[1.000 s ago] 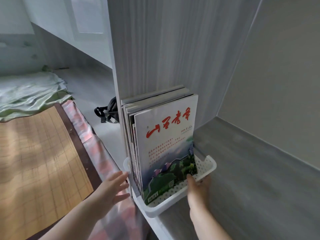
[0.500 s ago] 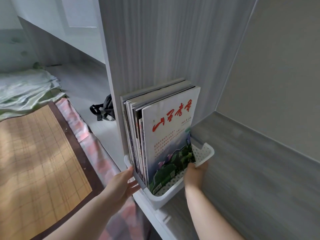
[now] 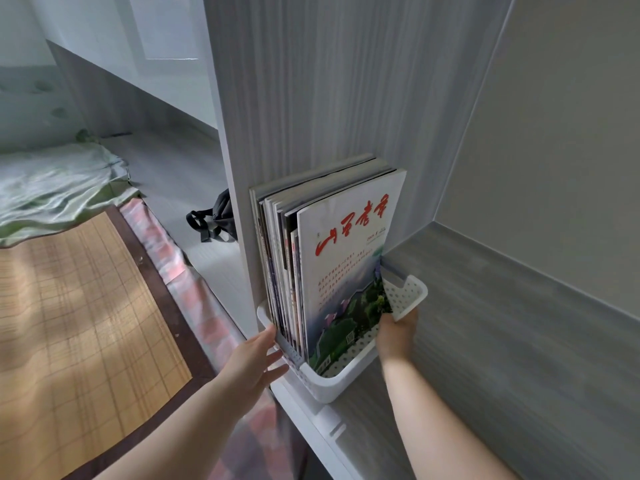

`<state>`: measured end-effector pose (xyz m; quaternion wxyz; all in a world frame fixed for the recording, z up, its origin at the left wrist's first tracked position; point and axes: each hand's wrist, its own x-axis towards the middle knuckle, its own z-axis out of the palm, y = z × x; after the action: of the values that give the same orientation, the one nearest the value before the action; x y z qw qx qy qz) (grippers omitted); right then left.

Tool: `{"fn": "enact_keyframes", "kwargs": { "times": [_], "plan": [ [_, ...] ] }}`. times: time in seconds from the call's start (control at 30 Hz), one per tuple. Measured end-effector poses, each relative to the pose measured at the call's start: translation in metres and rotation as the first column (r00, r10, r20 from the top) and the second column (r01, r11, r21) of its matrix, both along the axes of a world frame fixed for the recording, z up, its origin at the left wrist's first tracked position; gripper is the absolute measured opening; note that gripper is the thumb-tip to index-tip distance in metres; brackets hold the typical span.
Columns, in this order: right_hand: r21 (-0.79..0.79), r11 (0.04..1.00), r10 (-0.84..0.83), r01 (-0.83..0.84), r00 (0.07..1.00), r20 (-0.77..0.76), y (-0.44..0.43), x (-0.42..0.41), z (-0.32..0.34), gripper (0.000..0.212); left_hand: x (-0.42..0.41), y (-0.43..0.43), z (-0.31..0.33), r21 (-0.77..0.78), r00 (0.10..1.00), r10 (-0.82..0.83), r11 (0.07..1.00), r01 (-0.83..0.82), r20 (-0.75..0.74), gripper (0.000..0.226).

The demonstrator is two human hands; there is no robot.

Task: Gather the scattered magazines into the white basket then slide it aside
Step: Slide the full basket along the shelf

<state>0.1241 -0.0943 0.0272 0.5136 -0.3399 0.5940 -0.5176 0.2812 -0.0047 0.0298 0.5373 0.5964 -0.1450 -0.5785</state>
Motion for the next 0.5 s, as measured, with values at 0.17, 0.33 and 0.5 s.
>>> {"fn": "enact_keyframes", "kwargs": {
  "times": [0.17, 0.33, 0.5],
  "plan": [
    [0.012, 1.0, 0.012, -0.012, 1.0, 0.006, 0.005, 0.0, 0.001, 0.062, 0.01, 0.006, -0.001, 0.043, 0.984, 0.04, 0.998, -0.049, 0.176, 0.043],
    [0.059, 0.998, 0.034, -0.036, 0.999, 0.028, 0.014, 0.006, 0.0, 0.069, 0.008, -0.001, 0.005, 0.09, 0.958, -0.068, 0.995, 0.044, 0.279, 0.025],
    [0.085, 0.996, 0.027, -0.029, 0.999, 0.018, 0.017, 0.007, 0.001, 0.066, 0.004, -0.005, 0.005, 0.052, 0.981, 0.001, 0.999, -0.011, 0.191, 0.026]
  ]
}}
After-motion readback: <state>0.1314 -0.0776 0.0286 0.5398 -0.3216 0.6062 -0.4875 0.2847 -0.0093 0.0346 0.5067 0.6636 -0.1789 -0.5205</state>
